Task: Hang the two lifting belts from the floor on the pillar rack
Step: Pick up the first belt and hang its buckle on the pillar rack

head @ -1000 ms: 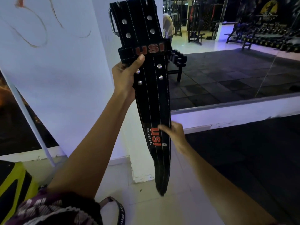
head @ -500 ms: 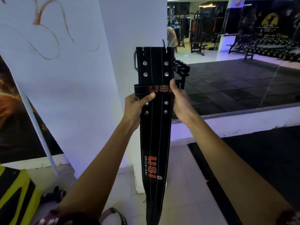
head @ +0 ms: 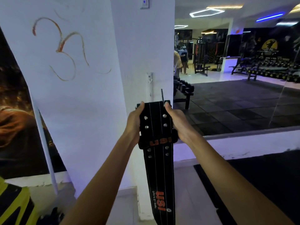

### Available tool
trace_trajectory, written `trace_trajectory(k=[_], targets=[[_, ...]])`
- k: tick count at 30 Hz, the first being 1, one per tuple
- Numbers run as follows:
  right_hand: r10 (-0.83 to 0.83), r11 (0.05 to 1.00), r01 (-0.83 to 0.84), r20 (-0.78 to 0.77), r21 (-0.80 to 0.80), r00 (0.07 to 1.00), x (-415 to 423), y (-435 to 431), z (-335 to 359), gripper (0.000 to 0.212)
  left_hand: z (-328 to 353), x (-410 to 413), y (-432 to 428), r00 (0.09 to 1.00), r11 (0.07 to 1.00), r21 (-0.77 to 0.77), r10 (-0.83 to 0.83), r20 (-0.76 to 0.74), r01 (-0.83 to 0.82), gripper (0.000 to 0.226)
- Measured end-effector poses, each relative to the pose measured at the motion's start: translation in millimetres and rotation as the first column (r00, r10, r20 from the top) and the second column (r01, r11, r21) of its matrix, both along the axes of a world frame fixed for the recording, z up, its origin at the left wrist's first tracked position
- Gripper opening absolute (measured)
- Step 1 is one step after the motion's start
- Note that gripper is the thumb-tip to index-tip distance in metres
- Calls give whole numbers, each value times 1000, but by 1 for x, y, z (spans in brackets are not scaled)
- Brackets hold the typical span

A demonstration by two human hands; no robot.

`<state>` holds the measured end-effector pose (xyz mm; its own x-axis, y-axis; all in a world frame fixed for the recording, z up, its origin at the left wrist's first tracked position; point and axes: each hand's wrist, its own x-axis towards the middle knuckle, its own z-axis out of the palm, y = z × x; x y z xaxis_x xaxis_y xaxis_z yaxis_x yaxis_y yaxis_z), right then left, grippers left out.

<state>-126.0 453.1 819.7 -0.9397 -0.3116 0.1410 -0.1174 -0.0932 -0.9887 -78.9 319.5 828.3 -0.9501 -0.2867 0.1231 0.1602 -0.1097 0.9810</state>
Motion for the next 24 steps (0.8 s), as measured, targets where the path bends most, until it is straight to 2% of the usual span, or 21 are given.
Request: trace_trajectory(k=[2,3,6,8,11,17,21,24], targets=[[-67,993,73,67,-96,996,-2,-4,-1,38,2,0,7,1000,997,66,-29,5,28,47],[-50,984,65,96,-163,994,-2,-6,-2,35,4,-1,9,1000,995,90,-31,0,31,44],[129,916,-87,83,-392,988,3,-4,6,21,10,-5,10,999,990,139,-17,-51,24,25],[152,879,-129,13,-460,988,3,-2,9,20,11,-10,7,993,986,164,-17,-114,36,21],[69,895,-81,-43,-438,997,0,-5,7,21,12,-13,7,991,982,185,-12,-136,37,22],[48,920,-88,-112,-382,993,-7,-8,6,22,25,-23,10,996,964,251,88,28,-92,34],[60,890,-100,-102,-444,993,-13,-7,8,22,38,-29,-6,971,962,254,-152,185,102,32],[47,903,-86,-101,-422,994,-14,-10,2,20,41,-32,-13,941,963,236,-197,274,133,29]])
